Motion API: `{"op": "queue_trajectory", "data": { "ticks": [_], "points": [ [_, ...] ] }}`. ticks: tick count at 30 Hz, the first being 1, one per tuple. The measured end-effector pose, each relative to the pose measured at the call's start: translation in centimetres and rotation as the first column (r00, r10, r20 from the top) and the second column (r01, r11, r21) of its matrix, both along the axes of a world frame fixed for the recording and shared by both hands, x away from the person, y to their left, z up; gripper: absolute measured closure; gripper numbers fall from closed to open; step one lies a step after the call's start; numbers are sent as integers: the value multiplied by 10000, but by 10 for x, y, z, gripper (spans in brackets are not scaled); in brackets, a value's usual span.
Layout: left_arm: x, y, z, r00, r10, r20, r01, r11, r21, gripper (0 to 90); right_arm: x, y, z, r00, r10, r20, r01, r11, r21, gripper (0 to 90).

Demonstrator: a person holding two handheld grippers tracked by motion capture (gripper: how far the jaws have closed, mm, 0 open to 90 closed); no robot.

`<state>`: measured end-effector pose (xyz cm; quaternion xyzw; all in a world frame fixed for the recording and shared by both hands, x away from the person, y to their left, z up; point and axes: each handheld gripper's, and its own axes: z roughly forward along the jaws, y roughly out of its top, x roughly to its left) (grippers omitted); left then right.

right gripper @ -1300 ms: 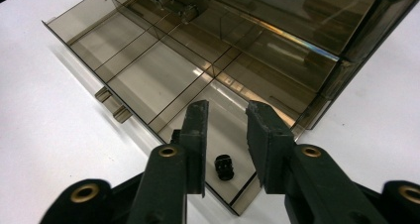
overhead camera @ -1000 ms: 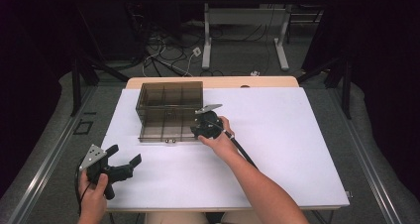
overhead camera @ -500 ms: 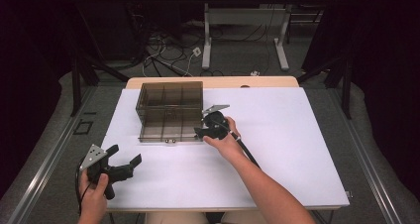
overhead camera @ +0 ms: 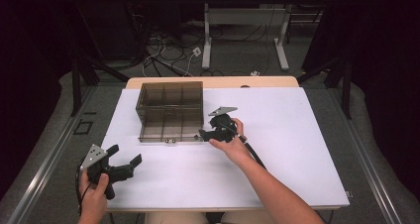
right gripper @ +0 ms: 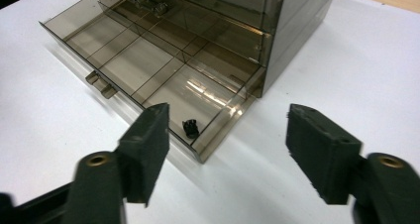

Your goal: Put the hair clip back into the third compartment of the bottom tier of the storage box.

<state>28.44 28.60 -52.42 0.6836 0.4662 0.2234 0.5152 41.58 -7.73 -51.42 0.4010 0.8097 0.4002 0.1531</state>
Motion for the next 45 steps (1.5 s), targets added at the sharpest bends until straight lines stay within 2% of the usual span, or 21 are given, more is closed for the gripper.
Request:
{"op": "queue_trajectory", "data": {
  "ticks": [1,8,10,16,24,39,45],
  "points": [
    [0,0,0,10000,2,0,-2,10000,0,5,-1,-1,0,9999,-82,63,81,9998,191,300],
    [0,0,0,10000,1,-8,-1,10000,13,5,-10,-13,4,9998,-2,199,-4,9996,266,194],
    [0,0,0,10000,1,-10,-1,10000,14,5,-13,-17,4,9995,-105,285,94,9992,383,157],
    [0,-1,0,10000,4,-29,-4,10000,-23,5,-19,-30,5,9981,-317,526,307,9993,193,116],
    [1,-1,-1,10000,7,-42,-7,10000,-33,5,-27,-49,7,9960,-628,633,594,9968,542,7],
    [0,-2,-1,10000,25,-57,-25,10000,-23,5,-48,-95,5,9846,-1415,1029,1376,9895,444,0],
    [0,-3,-1,10000,26,-71,-26,10000,-15,5,-57,-113,3,9804,-1711,973,1649,9839,687,0]
  ]
}}
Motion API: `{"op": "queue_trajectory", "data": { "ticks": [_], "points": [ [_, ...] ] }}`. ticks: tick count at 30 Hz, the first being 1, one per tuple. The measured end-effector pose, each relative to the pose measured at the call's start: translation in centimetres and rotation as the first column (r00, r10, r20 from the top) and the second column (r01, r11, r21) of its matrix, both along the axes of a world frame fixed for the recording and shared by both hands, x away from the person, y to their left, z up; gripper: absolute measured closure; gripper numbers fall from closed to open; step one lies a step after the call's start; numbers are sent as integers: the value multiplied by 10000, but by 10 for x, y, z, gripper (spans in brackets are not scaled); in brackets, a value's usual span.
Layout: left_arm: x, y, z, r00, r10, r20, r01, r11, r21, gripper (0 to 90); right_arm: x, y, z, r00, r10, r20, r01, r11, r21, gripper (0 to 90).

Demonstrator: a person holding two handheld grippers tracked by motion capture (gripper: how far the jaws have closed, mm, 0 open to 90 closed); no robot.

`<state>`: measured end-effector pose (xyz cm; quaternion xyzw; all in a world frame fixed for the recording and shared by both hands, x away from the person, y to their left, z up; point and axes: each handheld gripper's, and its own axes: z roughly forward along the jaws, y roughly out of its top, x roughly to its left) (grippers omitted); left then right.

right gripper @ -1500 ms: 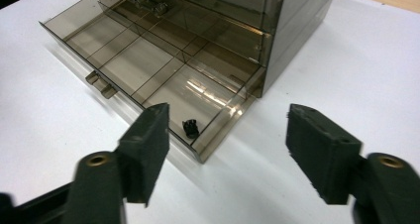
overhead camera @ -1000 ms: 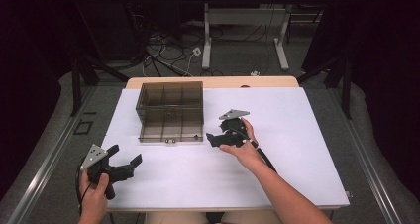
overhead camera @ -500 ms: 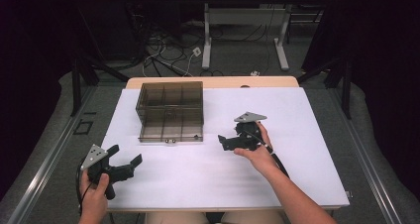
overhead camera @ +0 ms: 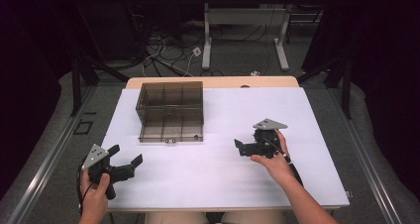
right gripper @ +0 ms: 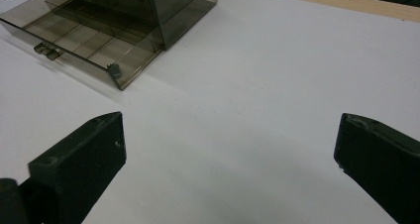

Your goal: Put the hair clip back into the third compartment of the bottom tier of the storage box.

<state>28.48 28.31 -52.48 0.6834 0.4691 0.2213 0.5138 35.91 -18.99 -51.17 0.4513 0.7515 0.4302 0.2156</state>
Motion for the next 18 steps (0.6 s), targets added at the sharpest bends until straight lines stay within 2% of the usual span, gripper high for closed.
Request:
{"op": "queue_trajectory", "data": {
  "ticks": [18],
  "points": [
    [0,0,0,10000,-1,-5,1,10000,58,5,-24,-38,-10,9988,-480,83,479,9988,90,0]
  ]
}}
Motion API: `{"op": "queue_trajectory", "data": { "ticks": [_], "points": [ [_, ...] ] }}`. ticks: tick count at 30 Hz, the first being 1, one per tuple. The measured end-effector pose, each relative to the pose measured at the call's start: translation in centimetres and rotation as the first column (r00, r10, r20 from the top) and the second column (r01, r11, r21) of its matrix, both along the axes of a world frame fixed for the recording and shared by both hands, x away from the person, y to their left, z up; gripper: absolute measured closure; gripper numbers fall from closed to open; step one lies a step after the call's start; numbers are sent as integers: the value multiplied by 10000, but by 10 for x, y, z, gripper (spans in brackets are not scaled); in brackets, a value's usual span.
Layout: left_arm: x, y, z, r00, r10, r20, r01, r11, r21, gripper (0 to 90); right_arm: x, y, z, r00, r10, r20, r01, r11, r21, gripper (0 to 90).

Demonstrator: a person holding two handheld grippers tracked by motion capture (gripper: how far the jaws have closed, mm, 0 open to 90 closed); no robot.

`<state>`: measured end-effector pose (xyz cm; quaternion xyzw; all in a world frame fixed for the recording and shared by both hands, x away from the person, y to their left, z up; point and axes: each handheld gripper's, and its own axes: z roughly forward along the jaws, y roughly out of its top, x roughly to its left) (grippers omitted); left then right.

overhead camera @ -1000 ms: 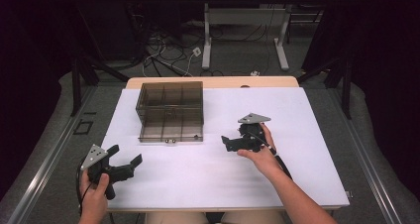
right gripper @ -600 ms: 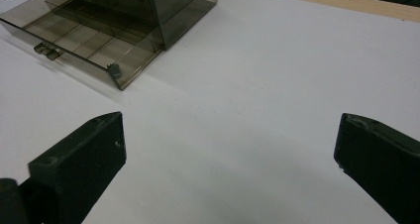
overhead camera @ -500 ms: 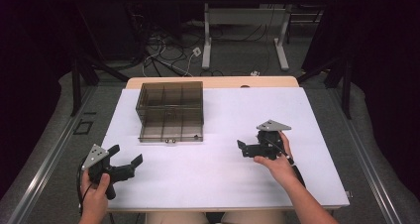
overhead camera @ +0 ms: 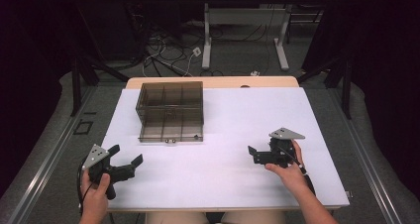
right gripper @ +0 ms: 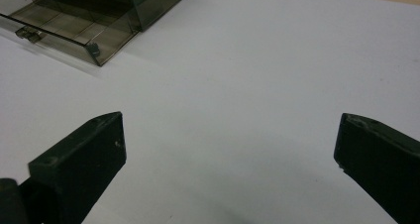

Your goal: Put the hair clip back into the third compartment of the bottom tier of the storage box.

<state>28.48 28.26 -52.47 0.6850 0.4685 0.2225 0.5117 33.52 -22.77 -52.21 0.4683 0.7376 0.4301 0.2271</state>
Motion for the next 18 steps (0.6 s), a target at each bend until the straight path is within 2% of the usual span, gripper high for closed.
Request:
{"op": "queue_trajectory", "data": {
  "ticks": [10,18],
  "points": [
    [0,0,0,10000,-5,3,5,10000,4,5,-7,-10,-6,9996,-252,-92,253,9996,119,0],
    [0,0,0,10000,0,-1,0,10000,-24,5,-10,-15,-12,9993,-375,82,374,9992,156,0]
  ]
}}
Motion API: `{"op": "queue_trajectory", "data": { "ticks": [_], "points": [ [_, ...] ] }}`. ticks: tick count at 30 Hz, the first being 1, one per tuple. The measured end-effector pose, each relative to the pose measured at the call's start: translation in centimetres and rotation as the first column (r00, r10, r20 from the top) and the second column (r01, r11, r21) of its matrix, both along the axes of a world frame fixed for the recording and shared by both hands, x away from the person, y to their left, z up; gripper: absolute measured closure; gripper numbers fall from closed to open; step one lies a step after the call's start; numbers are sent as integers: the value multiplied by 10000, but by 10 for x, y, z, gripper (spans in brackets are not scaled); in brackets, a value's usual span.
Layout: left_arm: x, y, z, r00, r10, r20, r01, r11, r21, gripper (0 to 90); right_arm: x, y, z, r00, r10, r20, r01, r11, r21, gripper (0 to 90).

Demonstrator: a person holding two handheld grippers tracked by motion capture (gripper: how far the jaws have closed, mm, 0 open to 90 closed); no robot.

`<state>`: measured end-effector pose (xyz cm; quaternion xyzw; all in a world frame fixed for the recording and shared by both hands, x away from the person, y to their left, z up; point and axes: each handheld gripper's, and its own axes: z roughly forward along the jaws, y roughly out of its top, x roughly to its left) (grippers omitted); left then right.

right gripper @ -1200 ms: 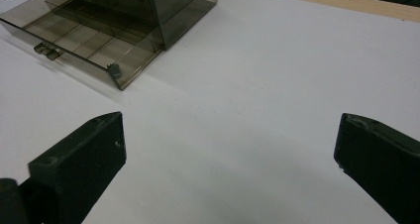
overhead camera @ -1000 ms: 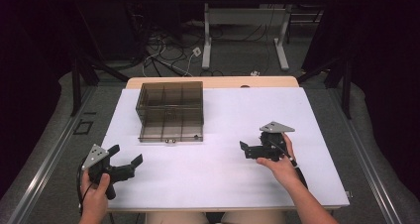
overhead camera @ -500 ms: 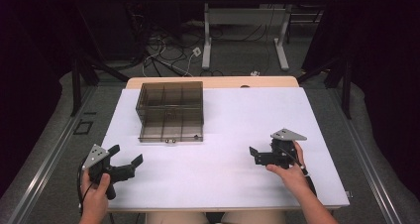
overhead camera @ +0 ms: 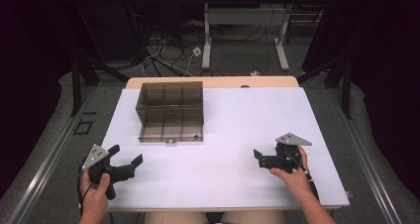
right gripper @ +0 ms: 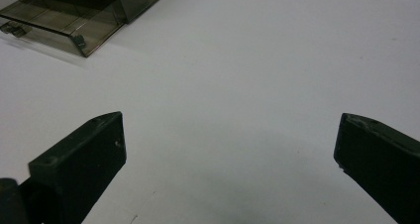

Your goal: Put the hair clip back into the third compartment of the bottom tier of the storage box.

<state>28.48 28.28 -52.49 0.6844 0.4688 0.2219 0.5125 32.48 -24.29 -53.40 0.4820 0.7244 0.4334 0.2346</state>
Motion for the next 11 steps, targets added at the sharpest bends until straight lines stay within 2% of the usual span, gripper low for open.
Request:
{"op": "queue_trajectory", "data": {
  "ticks": [11],
  "points": [
    [0,0,0,10000,10,2,-10,10000,-23,5,-5,-2,0,9999,-54,92,53,9999,137,0]
  ]
}}
